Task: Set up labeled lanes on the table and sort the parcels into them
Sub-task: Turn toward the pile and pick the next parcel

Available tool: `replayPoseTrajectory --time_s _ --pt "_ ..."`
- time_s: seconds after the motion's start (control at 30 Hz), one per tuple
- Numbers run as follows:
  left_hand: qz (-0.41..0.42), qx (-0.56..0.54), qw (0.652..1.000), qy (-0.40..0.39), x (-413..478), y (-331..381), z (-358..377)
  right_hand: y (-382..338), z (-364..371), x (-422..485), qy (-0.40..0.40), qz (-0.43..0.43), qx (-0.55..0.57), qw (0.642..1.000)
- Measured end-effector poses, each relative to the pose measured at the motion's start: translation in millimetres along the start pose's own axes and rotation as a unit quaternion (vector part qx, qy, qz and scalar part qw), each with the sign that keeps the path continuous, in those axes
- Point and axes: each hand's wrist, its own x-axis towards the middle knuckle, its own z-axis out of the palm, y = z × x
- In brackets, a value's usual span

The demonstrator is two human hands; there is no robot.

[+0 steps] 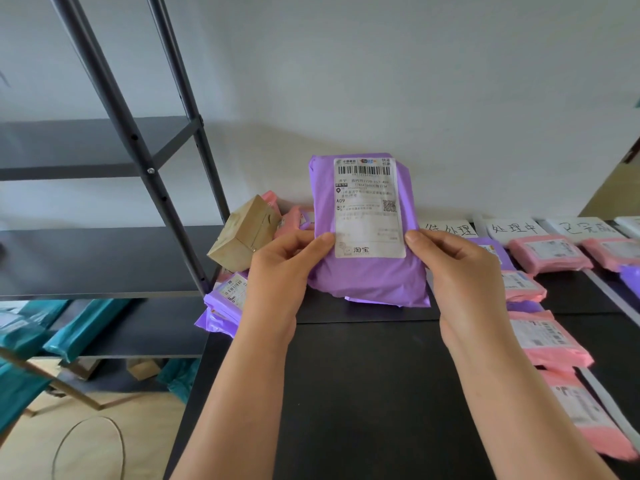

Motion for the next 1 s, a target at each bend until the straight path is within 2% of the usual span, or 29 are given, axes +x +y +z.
replayPoseTrajectory --time_s 0.37,0.5,0.73,0.93,1.0 --pt "0.031 0.021 0.999 -0.023 2.5 1.3 -4.5 -2.8 -1.9 1.0 -0.012 -0.014 -0.031 0.999" --pt "0.036 0.045 0.998 -0.009 1.7 -3.2 -2.4 1.4 -3.2 1.1 -0.030 -0.024 -0.044 0.998" --pt "0.049 0.020 0.998 0.043 2.0 -3.3 -0.5 6.2 -0.9 0.1 -0.047 -0.036 -0.110 0.992" --pt "0.042 0.021 0.997 0.058 3.3 -1.9 -1.8 2.4 0.5 -1.4 -0.038 -0.041 -0.110 0.992" --pt "0.048 0.046 0.996 0.067 4.9 -3.3 -3.2 -2.2 1.3 -2.9 -0.013 -0.058 -0.098 0.993"
